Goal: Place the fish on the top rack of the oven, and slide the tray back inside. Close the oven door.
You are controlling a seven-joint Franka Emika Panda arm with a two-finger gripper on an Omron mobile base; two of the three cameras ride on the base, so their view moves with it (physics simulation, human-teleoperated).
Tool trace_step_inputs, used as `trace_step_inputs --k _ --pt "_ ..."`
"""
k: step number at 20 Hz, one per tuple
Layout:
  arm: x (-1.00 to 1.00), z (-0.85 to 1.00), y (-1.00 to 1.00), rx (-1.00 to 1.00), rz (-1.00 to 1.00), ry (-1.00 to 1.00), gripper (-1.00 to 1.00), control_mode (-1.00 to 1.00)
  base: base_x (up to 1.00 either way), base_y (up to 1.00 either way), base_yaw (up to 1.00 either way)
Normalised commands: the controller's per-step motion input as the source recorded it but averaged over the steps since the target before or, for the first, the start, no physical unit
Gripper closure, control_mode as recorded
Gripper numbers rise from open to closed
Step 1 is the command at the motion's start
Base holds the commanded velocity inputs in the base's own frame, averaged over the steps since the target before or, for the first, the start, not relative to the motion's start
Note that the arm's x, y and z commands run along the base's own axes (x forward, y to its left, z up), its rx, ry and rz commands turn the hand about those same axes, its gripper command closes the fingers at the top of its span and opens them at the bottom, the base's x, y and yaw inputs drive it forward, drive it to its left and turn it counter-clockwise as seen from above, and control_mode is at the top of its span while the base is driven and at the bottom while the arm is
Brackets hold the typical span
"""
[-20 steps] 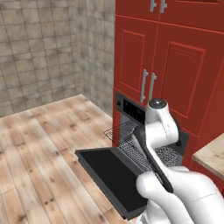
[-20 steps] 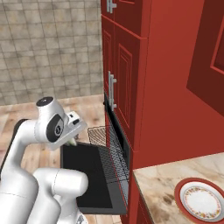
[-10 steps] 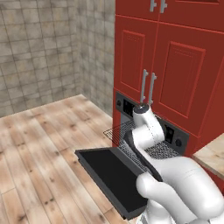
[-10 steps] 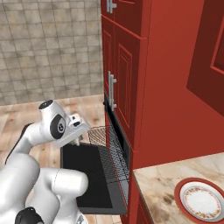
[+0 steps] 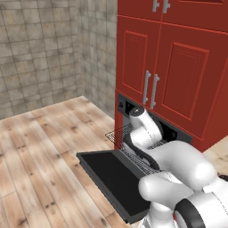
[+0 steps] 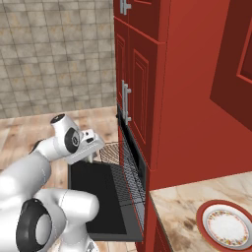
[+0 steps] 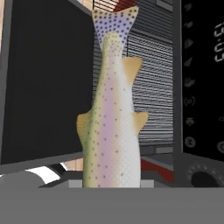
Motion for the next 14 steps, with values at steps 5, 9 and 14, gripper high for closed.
trace_step_inputs --k 5,9,14 --pt "0.39 -0.29 0.0 0.0 -0.03 0.0 1.0 -1.0 0.0 0.0 0.0" --pt "0.37 -0.27 0.0 0.0 -0.03 0.0 1.0 -1.0 0.0 0.0 0.0" --pt "0.35 -0.23 0.0 0.0 -0.02 0.0 1.0 -1.0 0.0 0.0 0.0"
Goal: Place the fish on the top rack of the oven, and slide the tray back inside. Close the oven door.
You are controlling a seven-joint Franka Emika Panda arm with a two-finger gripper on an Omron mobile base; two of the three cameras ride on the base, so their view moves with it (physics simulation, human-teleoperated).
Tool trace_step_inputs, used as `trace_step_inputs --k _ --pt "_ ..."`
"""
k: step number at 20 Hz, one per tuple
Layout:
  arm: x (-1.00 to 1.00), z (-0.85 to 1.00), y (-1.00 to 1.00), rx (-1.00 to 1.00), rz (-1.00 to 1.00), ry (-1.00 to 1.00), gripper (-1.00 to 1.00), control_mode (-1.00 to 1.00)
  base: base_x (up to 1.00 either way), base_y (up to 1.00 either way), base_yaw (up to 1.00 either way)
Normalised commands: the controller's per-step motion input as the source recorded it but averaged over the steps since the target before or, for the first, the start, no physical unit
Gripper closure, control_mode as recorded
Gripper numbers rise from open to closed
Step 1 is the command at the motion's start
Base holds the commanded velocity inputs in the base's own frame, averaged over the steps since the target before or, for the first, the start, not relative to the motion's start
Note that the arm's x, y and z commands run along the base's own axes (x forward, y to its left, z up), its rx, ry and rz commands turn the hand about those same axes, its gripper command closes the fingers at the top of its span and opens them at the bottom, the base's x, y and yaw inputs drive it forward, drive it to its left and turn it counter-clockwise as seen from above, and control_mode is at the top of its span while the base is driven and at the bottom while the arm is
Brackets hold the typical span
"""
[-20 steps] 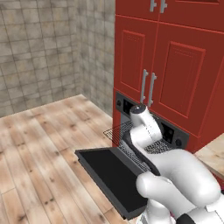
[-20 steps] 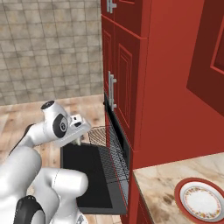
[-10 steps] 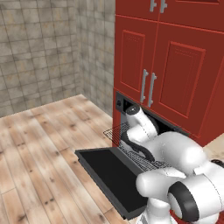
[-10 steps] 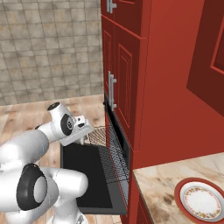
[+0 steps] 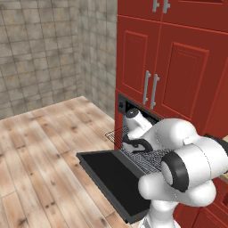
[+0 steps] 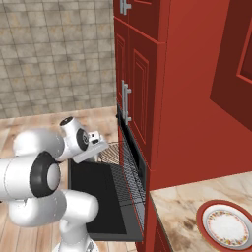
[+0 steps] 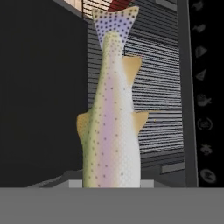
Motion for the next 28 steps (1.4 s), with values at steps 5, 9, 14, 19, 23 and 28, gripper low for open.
trace_step_inputs --k 5,9,14,19,23,28 --pt "0.31 -0.25 0.0 0.0 -0.01 0.0 1.0 -1.0 0.0 0.0 0.0" --pt "0.27 -0.32 0.0 0.0 -0.01 0.0 1.0 -1.0 0.0 0.0 0.0" --pt "0.24 -0.39 0.0 0.0 -0.01 0.0 1.0 -1.0 0.0 0.0 0.0" --pt "0.28 -0.34 0.0 0.0 -0.01 0.0 1.0 -1.0 0.0 0.0 0.0" --pt "0.31 -0.27 -0.02 0.0 -0.01 0.0 1.0 -1.0 0.0 0.0 0.0" --pt "0.32 -0.25 -0.03 0.0 -0.01 0.0 1.0 -1.0 0.0 0.0 0.0"
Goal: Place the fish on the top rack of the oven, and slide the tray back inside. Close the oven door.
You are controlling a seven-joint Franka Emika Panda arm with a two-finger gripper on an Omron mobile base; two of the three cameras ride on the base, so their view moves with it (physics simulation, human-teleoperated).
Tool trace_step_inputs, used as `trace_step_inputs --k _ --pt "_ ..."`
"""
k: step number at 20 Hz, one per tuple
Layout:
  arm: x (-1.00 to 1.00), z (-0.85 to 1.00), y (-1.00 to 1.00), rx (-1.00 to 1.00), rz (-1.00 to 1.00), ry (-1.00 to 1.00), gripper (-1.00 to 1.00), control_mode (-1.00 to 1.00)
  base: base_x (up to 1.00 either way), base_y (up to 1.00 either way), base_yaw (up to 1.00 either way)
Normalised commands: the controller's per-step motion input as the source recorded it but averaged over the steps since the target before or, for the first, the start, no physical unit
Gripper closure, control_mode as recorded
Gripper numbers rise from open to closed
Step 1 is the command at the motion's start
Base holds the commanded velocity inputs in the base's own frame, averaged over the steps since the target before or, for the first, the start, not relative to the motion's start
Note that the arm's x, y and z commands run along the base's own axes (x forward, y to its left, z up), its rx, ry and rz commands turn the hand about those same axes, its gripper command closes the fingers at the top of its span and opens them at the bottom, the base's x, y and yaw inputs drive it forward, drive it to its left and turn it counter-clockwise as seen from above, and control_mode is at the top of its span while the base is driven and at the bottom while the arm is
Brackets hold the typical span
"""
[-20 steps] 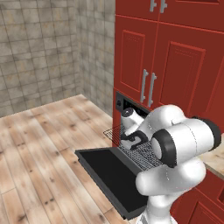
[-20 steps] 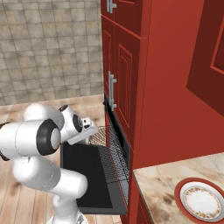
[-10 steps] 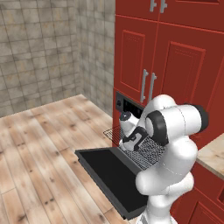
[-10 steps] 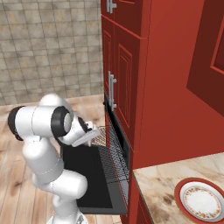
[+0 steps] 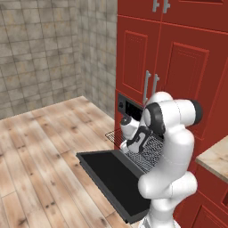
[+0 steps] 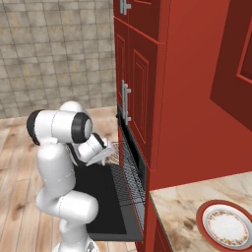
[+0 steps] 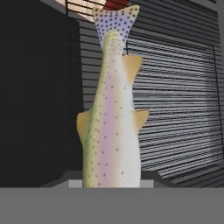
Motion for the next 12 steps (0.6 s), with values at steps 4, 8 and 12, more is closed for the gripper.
trace_step_inputs --k 4,8,12 --pt "0.37 -0.28 -0.02 0.0 -0.01 0.0 1.0 -1.0 0.0 0.0 0.0" --pt "0.39 -0.31 -0.04 0.0 -0.01 0.0 1.0 -1.0 0.0 0.0 0.0" --pt "0.39 -0.36 0.0 0.0 -0.01 0.0 1.0 -1.0 0.0 0.0 0.0"
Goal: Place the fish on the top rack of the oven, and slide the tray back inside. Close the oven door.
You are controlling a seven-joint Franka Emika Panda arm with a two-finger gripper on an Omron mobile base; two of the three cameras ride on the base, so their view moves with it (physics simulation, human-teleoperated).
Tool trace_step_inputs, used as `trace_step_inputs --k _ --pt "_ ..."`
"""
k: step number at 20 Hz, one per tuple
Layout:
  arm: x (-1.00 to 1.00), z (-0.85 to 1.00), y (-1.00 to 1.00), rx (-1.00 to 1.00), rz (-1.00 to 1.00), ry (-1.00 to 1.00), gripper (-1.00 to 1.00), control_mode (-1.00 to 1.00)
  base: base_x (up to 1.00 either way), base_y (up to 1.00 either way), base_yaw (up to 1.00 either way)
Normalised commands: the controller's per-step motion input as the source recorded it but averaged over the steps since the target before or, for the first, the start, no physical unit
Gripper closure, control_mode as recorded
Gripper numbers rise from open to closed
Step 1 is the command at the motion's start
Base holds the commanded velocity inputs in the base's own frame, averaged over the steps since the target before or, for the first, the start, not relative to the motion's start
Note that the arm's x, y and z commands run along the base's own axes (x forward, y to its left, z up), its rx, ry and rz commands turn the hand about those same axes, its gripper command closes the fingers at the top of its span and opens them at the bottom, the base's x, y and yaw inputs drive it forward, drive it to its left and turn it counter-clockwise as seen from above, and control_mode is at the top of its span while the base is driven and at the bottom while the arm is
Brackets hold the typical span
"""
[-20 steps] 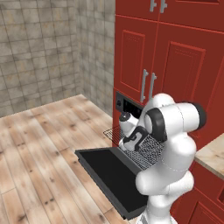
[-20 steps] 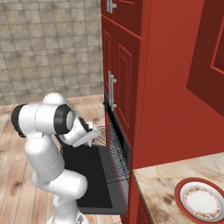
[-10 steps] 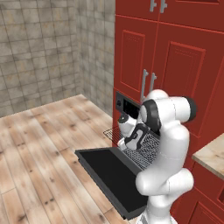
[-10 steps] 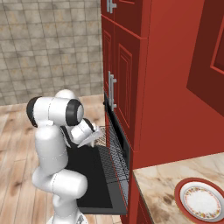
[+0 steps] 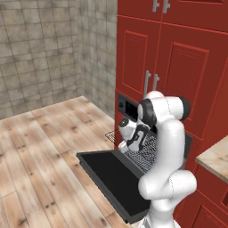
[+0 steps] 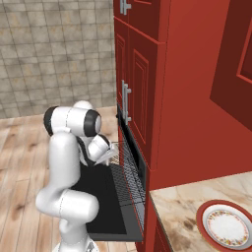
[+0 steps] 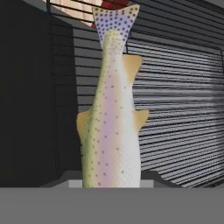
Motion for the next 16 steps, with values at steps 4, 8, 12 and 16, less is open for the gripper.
trace_step_inputs --k 4,8,12,16 --pt "0.37 -0.39 0.0 0.0 -0.01 0.0 1.0 -1.0 0.0 0.0 0.0" --pt "0.35 -0.39 0.0 0.0 -0.01 0.0 1.0 -1.0 0.0 0.0 0.0" --pt "0.34 -0.39 0.0 0.0 -0.01 0.0 1.0 -1.0 0.0 0.0 0.0" --pt "0.31 -0.36 -0.03 0.0 -0.01 0.0 1.0 -1.0 0.0 0.0 0.0"
